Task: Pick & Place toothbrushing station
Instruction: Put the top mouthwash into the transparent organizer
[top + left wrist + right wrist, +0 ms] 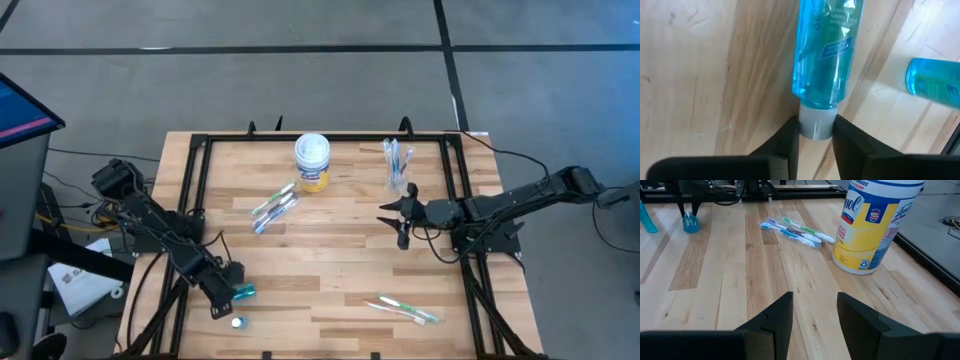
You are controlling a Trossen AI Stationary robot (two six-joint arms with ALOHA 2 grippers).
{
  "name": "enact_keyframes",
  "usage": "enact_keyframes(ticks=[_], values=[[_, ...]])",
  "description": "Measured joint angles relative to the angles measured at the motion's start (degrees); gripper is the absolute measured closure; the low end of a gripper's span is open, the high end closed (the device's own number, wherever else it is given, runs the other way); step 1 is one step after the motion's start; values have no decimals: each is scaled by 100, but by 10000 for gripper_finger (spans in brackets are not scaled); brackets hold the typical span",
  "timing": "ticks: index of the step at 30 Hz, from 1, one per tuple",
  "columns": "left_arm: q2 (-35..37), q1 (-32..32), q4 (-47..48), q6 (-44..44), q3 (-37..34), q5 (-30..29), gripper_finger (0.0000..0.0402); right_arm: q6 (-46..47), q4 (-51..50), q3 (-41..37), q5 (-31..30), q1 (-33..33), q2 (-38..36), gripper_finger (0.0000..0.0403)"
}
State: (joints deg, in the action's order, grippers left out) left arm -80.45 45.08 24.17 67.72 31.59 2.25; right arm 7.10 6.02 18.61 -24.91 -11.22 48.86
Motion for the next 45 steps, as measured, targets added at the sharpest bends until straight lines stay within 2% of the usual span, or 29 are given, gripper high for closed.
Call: enact_keyframes(ticks=[4,7,9,12,19,29,35,45], values=[[41,0,87,-114,84,-66,322,-1,13,0,0,0,0,259],[63,-33,277,-292,237,-623,322,-1,24,-1,0,0,-2,259],[69,-111,463,-323,360,-676,322,-1,28,0,0,0,-2,259],[73,-287,626,-355,468,-290,322,-3,45,0,0,0,-2,259],[84,-893,696,-830,792,-58,322,-18,45,-1,0,1,0,259],[93,-2166,598,-1240,1619,337,322,-298,302,0,-2,13,350,259],[97,-2754,62,-1647,1940,439,322,-580,597,87,0,10,728,259],[-8,-3515,-1096,-1723,1982,1352,322,-1275,417,958,195,-288,1514,261]])
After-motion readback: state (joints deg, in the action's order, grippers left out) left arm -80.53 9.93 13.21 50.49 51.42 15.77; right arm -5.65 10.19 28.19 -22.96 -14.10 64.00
